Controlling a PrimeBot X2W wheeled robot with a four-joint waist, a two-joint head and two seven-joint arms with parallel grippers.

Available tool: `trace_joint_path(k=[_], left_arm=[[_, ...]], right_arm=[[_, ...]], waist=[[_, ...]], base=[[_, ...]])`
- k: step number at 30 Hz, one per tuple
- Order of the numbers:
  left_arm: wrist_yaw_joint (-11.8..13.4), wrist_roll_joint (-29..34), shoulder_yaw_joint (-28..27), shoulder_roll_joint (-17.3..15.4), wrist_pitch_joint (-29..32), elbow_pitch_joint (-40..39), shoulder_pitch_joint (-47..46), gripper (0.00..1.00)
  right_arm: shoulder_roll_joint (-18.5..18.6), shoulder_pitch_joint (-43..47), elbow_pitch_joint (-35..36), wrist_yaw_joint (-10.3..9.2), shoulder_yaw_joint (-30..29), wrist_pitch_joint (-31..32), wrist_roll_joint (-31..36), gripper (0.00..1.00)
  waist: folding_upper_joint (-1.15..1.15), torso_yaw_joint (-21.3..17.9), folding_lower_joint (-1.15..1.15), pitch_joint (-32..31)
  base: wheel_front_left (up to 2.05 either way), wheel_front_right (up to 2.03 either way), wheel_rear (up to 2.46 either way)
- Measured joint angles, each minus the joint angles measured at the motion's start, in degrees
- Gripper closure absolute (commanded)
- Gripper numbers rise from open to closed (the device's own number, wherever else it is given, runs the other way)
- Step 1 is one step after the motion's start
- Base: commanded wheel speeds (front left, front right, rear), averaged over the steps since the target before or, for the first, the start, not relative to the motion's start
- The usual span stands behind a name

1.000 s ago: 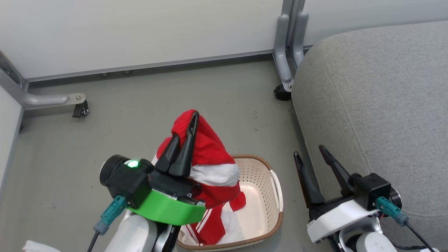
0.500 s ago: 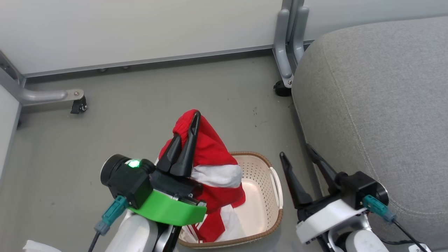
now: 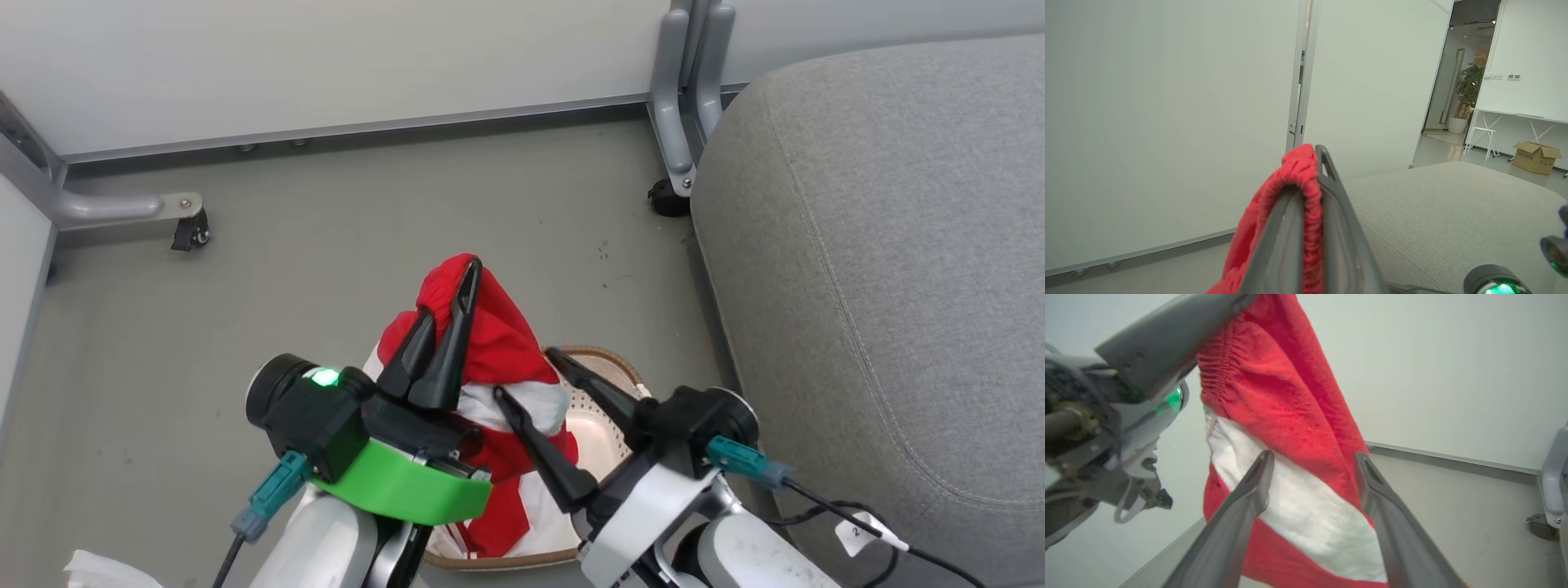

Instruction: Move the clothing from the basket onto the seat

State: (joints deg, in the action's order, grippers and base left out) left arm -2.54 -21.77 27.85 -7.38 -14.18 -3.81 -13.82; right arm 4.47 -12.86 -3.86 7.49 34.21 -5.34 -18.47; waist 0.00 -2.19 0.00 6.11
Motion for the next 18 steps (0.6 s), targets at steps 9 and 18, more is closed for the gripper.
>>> trace_joint_path(k=[9,18], left_arm=[[-0.05,-0.18,0.85,0.19,0.08,0.26,-0.72,1.0],[-0.22,-0.37,1.72,0.36,0.08,0.35,-0.98,1.0]], right_arm=[[1.3,-5.1,-5.26,0.0,5.25,-0.8,-3.55,0.0],[2.26,-9.52,-8.73,0.0,10.8,-2.07,-7.28,0.0]], waist=[[0.0,0.34,0.0,0.24],[0.0,0.47,0.0,0.42]], base=[[0.0,0.0,0.0],[0.0,0.0,0.0]])
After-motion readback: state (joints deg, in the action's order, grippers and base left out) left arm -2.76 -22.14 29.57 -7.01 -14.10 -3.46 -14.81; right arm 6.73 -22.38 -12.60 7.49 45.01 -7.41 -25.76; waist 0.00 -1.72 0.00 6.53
